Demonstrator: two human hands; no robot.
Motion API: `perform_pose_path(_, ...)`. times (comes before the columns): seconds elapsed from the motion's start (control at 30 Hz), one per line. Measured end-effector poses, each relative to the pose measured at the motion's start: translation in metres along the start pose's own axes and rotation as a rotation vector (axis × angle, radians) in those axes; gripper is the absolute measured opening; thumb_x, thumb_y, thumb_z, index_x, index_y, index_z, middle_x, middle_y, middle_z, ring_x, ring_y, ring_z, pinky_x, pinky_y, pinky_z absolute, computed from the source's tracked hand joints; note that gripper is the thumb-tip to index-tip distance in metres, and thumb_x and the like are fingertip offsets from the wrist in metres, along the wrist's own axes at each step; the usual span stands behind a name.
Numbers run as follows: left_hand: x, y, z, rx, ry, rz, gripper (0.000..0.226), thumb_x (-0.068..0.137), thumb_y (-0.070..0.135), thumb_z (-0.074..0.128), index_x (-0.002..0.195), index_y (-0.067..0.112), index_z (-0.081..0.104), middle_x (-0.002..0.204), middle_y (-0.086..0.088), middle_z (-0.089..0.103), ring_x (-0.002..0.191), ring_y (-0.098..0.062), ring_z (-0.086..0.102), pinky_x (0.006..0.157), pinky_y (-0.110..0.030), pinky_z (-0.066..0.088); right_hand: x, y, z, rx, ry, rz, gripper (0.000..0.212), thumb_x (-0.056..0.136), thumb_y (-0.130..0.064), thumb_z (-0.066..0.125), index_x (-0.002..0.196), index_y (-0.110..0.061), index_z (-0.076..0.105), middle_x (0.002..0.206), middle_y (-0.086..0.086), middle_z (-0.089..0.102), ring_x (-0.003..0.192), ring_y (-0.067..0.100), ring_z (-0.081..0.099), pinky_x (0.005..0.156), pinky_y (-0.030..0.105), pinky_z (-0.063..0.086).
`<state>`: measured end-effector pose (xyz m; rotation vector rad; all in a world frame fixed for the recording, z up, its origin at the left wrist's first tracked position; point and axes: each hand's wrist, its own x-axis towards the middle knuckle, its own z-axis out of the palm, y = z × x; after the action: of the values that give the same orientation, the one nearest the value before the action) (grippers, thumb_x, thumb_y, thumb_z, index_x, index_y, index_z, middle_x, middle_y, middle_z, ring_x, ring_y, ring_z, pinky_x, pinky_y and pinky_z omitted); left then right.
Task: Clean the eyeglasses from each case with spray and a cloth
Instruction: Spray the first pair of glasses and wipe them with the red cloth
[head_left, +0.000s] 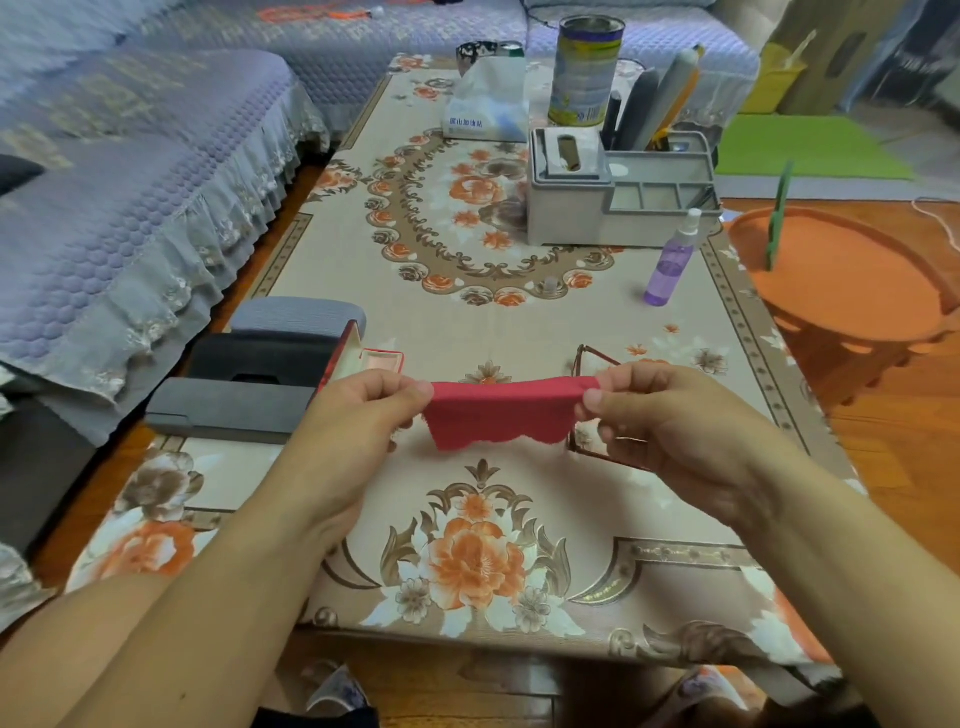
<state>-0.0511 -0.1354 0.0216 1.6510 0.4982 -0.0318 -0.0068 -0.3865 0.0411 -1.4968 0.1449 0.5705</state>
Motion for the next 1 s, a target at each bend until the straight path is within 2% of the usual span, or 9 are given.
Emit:
perform_pose_path(0.17,-0.003,0.001,0.006,0.057,0.038,0.099,0.007,0.092,0.025,0.071,0.090,0.018,0.071,0.074,0.002,0.069,0.066,-0.005,0.057,0.073,-0.027,0.041,0.003,0.004,0.000,-0.194,0.133,-0.092,0.016,0.089,-0.009,0.074,0.077,-0.017,0.068,0.072,-0.003,0.061,0.064,0.010,0.050,0.064,0.027,0.040)
perform_pose_path(0.3,0.000,0.001,0.005,0.046,0.052,0.111,0.018,0.089,0.029,0.076,0.097,0.022,0.062,0.073,0.000,0.074,0.073,-0.014,0.063,0.075,-0.033,0.046,0.005,0.003,0.000,-0.213,0.209,-0.157,0.022,0.086,-0.007,0.076,0.100,-0.019,0.065,0.064,-0.005,0.062,0.057,0.009,0.052,0.055,0.025,0.039)
perform_pose_path(0.43,0.001,0.005,0.002,-0.061,-0.017,0.126,0.007,0.091,0.020,0.072,0.091,0.017,0.065,0.069,-0.007,0.070,0.062,-0.013,0.059,0.062,-0.025,0.048,0.003,-0.002,-0.004,-0.272,0.131,-0.264,0.024,0.091,-0.010,0.072,0.107,-0.026,0.065,0.068,-0.003,0.063,0.067,0.016,0.053,0.064,0.037,0.041)
perform_pose_path(0.5,0.001,0.008,-0.002,-0.178,-0.051,0.098,0.011,0.085,0.020,0.074,0.092,0.013,0.073,0.073,-0.010,0.069,0.065,-0.014,0.059,0.067,-0.029,0.049,0.003,-0.004,-0.007,-0.271,0.105,-0.311,0.013,0.093,-0.011,0.070,0.099,-0.022,0.070,0.070,-0.001,0.062,0.069,0.020,0.051,0.068,0.041,0.040)
perform_pose_path(0.57,0.002,0.009,-0.005,-0.252,-0.078,0.076,0.026,0.075,0.024,0.075,0.096,0.008,0.076,0.079,-0.010,0.070,0.069,-0.014,0.061,0.072,-0.031,0.049,0.004,-0.005,-0.009,-0.224,0.098,-0.326,0.009,0.094,-0.010,0.068,0.091,-0.017,0.072,0.073,0.003,0.064,0.069,0.020,0.051,0.070,0.037,0.043)
perform_pose_path(0.67,0.001,0.011,-0.007,-0.254,-0.127,0.063,0.027,0.071,0.019,0.075,0.096,0.008,0.077,0.082,-0.005,0.072,0.070,-0.010,0.064,0.074,-0.029,0.049,0.005,-0.004,-0.008,-0.102,0.048,-0.282,0.007,0.091,-0.010,0.069,0.090,-0.011,0.076,0.080,0.007,0.064,0.072,0.019,0.052,0.071,0.029,0.046)
perform_pose_path(0.83,0.001,0.010,-0.011,-0.021,-0.064,0.147,0.022,0.069,0.016,0.084,0.089,0.023,0.081,0.087,-0.002,0.076,0.088,-0.020,0.069,0.090,-0.037,0.055,0.007,-0.003,-0.006,-0.189,0.080,-0.298,0.019,0.076,-0.002,0.080,0.091,-0.011,0.074,0.071,-0.003,0.067,0.069,0.019,0.058,0.068,0.034,0.043)
perform_pose_path(0.93,-0.002,0.010,-0.007,0.149,0.025,0.254,0.016,0.082,0.013,0.081,0.086,0.028,0.080,0.089,0.004,0.076,0.091,-0.019,0.070,0.087,-0.032,0.057,0.007,-0.002,-0.004,-0.389,0.149,-0.399,0.008,0.085,-0.006,0.077,0.086,-0.013,0.075,0.066,-0.007,0.065,0.059,0.006,0.054,0.058,0.019,0.043)
perform_pose_path(1.0,-0.004,0.012,-0.006,0.172,0.024,0.268,0.014,0.085,0.016,0.079,0.084,0.030,0.079,0.088,0.007,0.074,0.092,-0.018,0.068,0.087,-0.031,0.056,0.006,-0.002,-0.004,-0.481,0.146,-0.414,0.008,0.087,-0.012,0.077,0.081,-0.018,0.076,0.071,-0.009,0.065,0.060,0.004,0.053,0.058,0.018,0.041)
